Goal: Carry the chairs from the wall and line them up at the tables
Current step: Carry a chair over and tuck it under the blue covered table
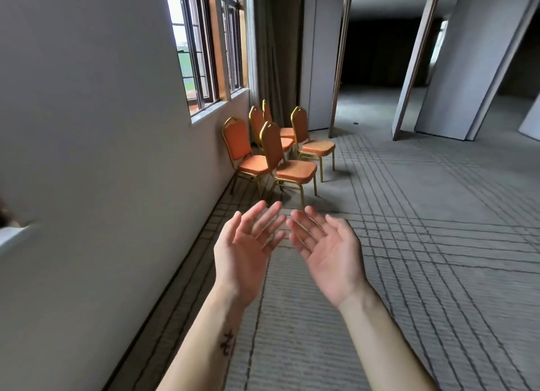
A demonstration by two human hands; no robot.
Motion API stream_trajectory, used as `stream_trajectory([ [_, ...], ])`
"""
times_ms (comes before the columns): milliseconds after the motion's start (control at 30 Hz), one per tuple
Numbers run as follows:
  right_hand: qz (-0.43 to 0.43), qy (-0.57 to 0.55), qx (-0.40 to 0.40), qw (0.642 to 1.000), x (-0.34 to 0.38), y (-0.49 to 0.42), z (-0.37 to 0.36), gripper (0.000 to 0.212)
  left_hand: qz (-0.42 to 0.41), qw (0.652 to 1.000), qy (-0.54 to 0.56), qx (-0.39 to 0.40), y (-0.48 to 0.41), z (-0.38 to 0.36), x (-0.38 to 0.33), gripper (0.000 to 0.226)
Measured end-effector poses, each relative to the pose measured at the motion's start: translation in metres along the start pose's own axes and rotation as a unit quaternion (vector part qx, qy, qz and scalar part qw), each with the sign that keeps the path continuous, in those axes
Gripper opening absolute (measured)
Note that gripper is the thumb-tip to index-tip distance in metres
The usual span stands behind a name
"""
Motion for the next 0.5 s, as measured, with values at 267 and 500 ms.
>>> stream_trajectory([
  [267, 0.012, 0.041, -0.021, 0.999, -0.003, -0.201, -0.026, 0.04, 0.025, 0.999, -0.035, -0.009, -0.199, 0.029, -0.015, 0.052],
  [500, -0.016, 0.046, -0.01, 0.999, -0.023, -0.416, -0.034, 0.041, 0.014, 0.997, -0.049, -0.061, -0.398, 0.068, -0.005, 0.052],
])
Point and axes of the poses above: each hand's wrist, its own y-axis away from the middle knuckle, its own z-axis out of the back of the hand, x = y × z, the point moved 8 cm from there along -y, towards the middle knuckle, and after that the axes turned 6 degrees about -x, right-handed, at the moved point
